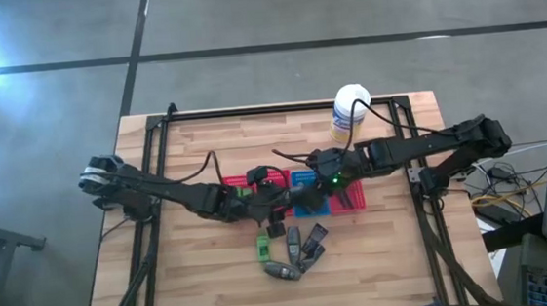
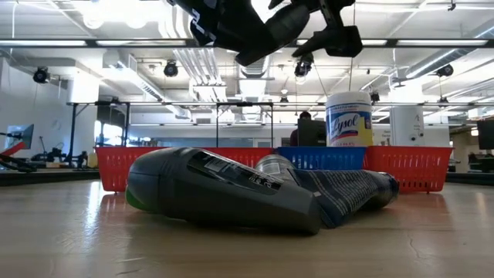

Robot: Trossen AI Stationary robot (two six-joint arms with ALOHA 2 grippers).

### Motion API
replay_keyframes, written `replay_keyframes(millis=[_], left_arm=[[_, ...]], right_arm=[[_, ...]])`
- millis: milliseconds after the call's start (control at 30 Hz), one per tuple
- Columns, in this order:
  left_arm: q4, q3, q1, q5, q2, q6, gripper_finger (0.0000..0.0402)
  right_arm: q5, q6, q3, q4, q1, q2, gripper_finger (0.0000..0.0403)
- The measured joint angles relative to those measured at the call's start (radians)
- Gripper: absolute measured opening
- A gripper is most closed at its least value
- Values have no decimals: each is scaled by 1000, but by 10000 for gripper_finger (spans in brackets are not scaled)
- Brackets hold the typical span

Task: Pick & Place Travel size toiletries
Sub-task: Put the deodorant into the blue bin

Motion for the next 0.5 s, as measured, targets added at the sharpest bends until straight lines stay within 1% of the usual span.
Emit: replay_keyframes(millis=[133,300,500], left_arm=[[-4,0,0,5,0,0,195],[-14,0,0,7,0,0,195],[-39,-2,1,5,0,-3,195]], right_arm=[[-2,0,0,39,-4,20,335],[-3,0,0,38,-5,20,317],[-24,15,0,37,-8,18,284]])
